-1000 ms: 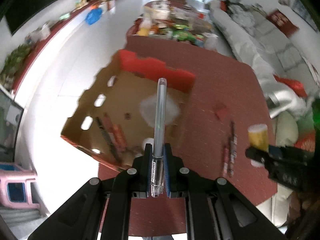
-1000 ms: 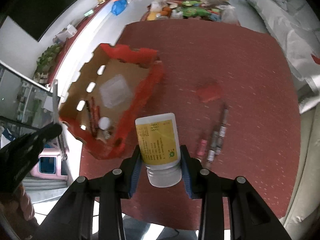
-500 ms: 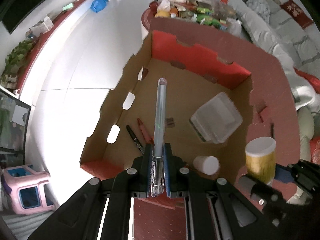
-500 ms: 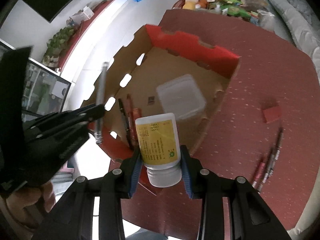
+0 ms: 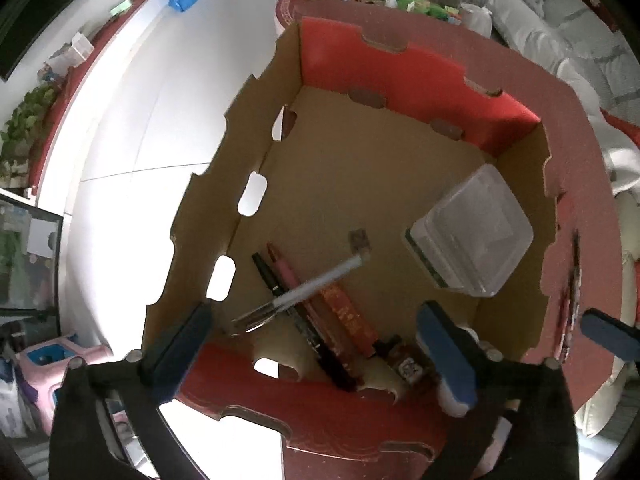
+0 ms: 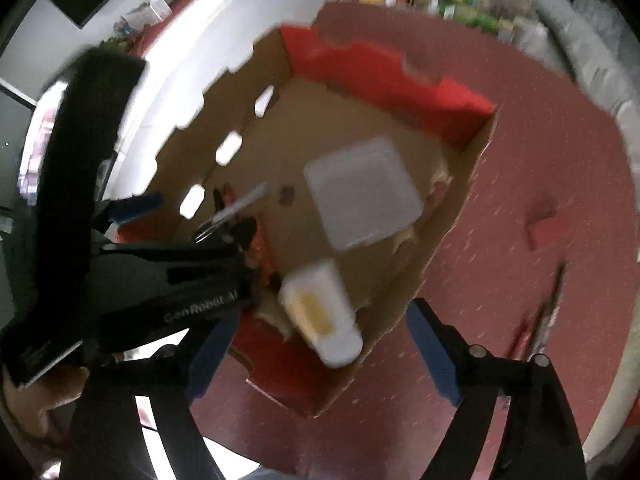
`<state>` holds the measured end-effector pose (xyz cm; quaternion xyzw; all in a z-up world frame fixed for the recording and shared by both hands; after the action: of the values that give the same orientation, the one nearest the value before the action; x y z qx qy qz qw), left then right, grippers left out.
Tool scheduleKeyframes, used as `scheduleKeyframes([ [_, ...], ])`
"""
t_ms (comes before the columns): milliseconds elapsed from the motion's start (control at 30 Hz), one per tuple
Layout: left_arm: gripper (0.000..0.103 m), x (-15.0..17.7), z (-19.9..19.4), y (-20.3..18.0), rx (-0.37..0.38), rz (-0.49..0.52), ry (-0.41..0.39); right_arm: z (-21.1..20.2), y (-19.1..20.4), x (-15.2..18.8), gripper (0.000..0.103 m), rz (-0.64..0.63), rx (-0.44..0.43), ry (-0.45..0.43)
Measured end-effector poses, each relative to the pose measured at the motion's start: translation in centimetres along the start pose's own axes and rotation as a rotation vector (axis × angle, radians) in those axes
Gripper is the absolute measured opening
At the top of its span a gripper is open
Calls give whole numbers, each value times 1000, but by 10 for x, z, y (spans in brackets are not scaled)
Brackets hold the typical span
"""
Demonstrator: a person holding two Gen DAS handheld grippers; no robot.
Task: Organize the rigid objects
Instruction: 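Move both tools back over the table toward the remaining pens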
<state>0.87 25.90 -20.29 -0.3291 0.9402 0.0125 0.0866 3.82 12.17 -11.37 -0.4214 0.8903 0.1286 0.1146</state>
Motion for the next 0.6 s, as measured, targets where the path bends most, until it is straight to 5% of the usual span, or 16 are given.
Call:
scheduleKeyframes([
  [200,103,5,-22,-2,22,-18,-22,-30,-24,17,87,-11,62,-45],
  [367,103,25,-51,-36,106,35,-40,-38,-94,85,87,246,55,-17],
  [600,103,87,-89,-148,305,186,3,-16,-187,203,87,610,61,135],
])
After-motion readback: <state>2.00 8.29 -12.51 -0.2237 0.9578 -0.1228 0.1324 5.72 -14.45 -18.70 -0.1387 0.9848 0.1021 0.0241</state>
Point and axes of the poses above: each gripper's, at about its wrist camera, not at the fingertips, and z roughly the way its jaws point, y to its left, x to its underside, the point moved 6 cm from there along z, roughly the way its jaws point, and after that the axes turned 10 degrees about -z, right-handed, at the moved point
